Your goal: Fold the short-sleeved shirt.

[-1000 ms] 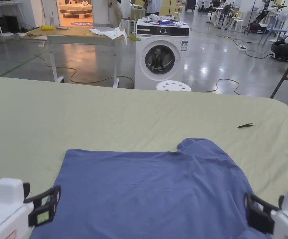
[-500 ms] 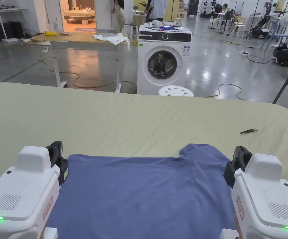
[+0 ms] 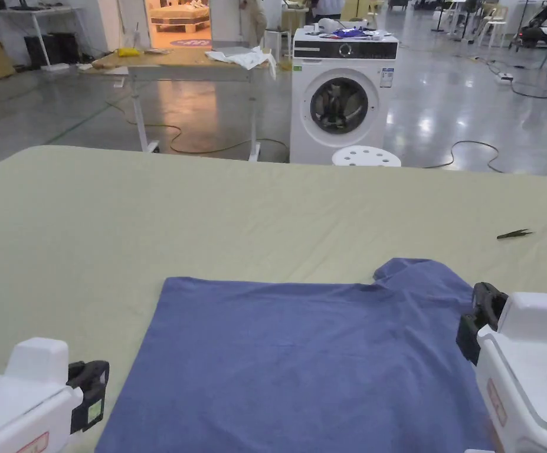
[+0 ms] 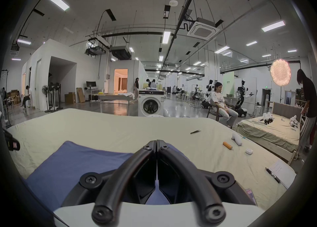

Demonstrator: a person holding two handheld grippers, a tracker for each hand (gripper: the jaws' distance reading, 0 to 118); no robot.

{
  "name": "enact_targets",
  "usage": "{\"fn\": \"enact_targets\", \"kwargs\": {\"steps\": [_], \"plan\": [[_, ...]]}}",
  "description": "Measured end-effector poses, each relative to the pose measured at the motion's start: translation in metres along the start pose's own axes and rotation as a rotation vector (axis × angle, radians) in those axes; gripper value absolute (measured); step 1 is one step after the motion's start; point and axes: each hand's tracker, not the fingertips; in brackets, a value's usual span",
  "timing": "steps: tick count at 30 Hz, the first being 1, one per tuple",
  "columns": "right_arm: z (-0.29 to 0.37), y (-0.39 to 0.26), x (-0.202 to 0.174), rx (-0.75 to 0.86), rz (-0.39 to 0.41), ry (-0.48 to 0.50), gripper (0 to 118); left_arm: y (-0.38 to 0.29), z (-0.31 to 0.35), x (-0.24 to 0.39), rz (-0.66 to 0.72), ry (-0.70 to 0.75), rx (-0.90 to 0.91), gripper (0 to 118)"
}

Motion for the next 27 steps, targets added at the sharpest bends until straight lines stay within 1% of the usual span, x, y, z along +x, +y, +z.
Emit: {"fn": "enact_targets", "kwargs": {"steps": [1, 2, 3, 4, 5, 6, 7, 10, 12, 16, 17, 18, 20, 21, 22, 23, 24, 25, 26, 27], "plan": [[0.0, -0.003, 0.001, -0.009, 0.001, 0.002, 0, -0.01, 0.002, -0.005, 0.019, -0.006, -0.038, 7], [0.0, -0.007, 0.001, -0.021, 0.001, 0.002, 0, -0.022, 0.004, -0.01, 0.038, -0.014, -0.089, 14], [-0.001, -0.009, 0.002, -0.034, 0.001, 0.003, 0, -0.031, 0.006, -0.013, 0.058, -0.013, -0.134, 26], [-0.002, -0.013, 0.002, -0.049, 0.0, 0.002, 0, -0.04, 0.006, -0.016, 0.066, -0.017, -0.177, 48], [-0.002, -0.016, 0.003, -0.058, 0.0, 0.003, 0, -0.049, 0.005, -0.018, 0.073, -0.014, -0.211, 65], [-0.002, -0.019, 0.003, -0.066, 0.0, 0.003, 0, -0.057, 0.007, -0.018, 0.076, -0.008, -0.221, 76], [-0.003, -0.022, 0.004, -0.076, 0.0, 0.002, 0, -0.065, 0.005, -0.02, 0.078, -0.014, -0.219, 80], [-0.004, -0.028, 0.005, -0.101, -0.004, 0.001, 0, -0.088, -0.006, -0.026, 0.15, 0.011, -0.313, 80], [-0.005, -0.032, 0.005, -0.116, -0.005, 0.003, 0, -0.094, -0.015, -0.027, 0.157, 0.022, -0.321, 80], [-0.005, -0.039, 0.007, -0.154, 0.006, 0.002, 0, -0.089, -0.024, -0.014, 0.122, 0.082, -0.359, 77], [-0.005, -0.041, 0.008, -0.165, 0.006, 0.004, 0, -0.084, -0.022, -0.009, 0.097, 0.104, -0.36, 75], [-0.005, -0.042, 0.01, -0.175, 0.008, 0.005, 0, -0.081, -0.022, -0.006, 0.066, 0.118, -0.359, 71], [-0.002, -0.045, 0.013, -0.196, 0.021, 0.002, 0, -0.074, -0.024, 0.003, 0.021, 0.108, -0.364, 50], [0.0, -0.046, 0.014, -0.211, 0.035, 0.004, 0, -0.07, -0.026, 0.008, -0.004, 0.095, -0.364, 36], [0.002, -0.047, 0.016, -0.228, 0.06, 0.009, 1, -0.068, -0.029, 0.014, -0.029, 0.059, -0.362, 15], [0.006, -0.048, 0.018, -0.237, 0.073, 0.008, 5, -0.067, -0.034, 0.017, -0.049, 0.013, -0.362, 7], [0.011, -0.048, 0.021, -0.247, 0.079, 0.008, 14, -0.067, -0.035, 0.02, -0.053, 0.016, -0.365, 6], [0.017, -0.048, 0.026, -0.263, 0.085, 0.013, 35, -0.066, -0.033, 0.022, -0.066, 0.051, -0.369, 4], [0.024, -0.048, 0.032, -0.278, 0.088, 0.014, 55, -0.068, -0.034, 0.021, -0.064, 0.041, -0.368, 3], [0.03, -0.049, 0.037, -0.293, 0.094, 0.009, 71, -0.067, -0.034, 0.019, -0.059, 0.039, -0.368, 3]]}}
